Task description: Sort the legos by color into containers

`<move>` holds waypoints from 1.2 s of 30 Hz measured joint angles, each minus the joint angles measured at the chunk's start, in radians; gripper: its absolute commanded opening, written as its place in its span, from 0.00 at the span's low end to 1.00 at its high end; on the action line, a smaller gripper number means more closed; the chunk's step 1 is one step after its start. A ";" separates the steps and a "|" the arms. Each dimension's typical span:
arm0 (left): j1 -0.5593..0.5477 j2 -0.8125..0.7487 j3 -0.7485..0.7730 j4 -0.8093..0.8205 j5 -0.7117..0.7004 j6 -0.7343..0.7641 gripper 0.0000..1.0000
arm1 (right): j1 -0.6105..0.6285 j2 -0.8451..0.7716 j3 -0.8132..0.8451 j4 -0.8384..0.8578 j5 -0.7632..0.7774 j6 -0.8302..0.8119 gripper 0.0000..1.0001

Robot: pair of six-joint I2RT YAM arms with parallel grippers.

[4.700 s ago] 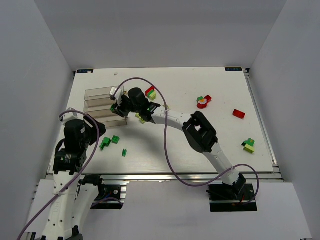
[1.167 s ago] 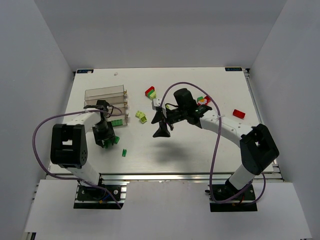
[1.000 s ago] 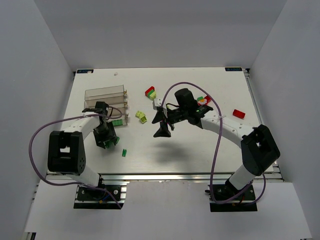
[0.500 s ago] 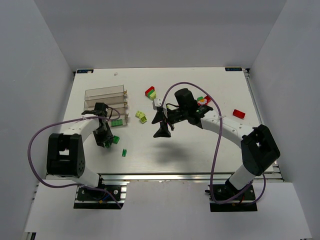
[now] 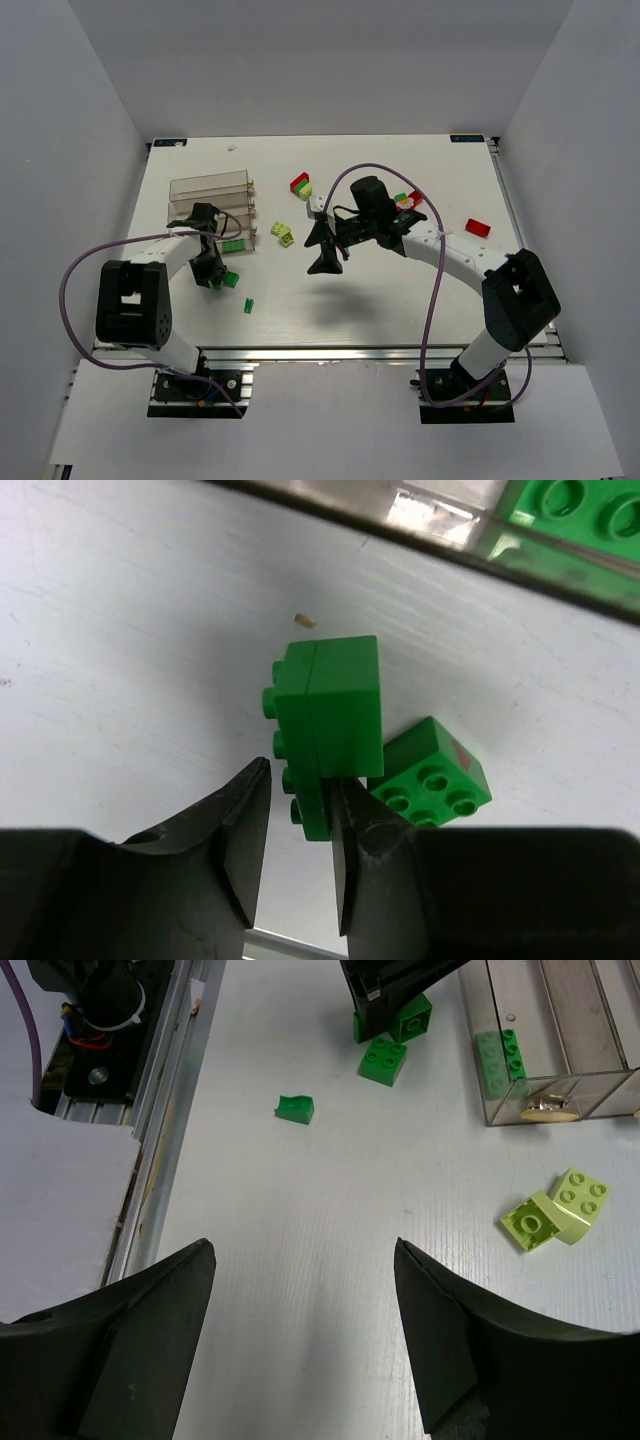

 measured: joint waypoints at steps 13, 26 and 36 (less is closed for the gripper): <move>-0.001 0.005 -0.025 0.050 0.000 -0.005 0.05 | 0.000 0.000 0.000 0.000 0.000 0.015 0.76; -0.003 -0.428 -0.087 0.081 0.225 -0.061 0.00 | -0.002 0.002 0.009 0.144 0.006 0.452 0.51; -0.049 -0.751 -0.251 0.283 0.515 -0.118 0.00 | 0.023 0.167 0.257 0.184 0.118 0.983 0.66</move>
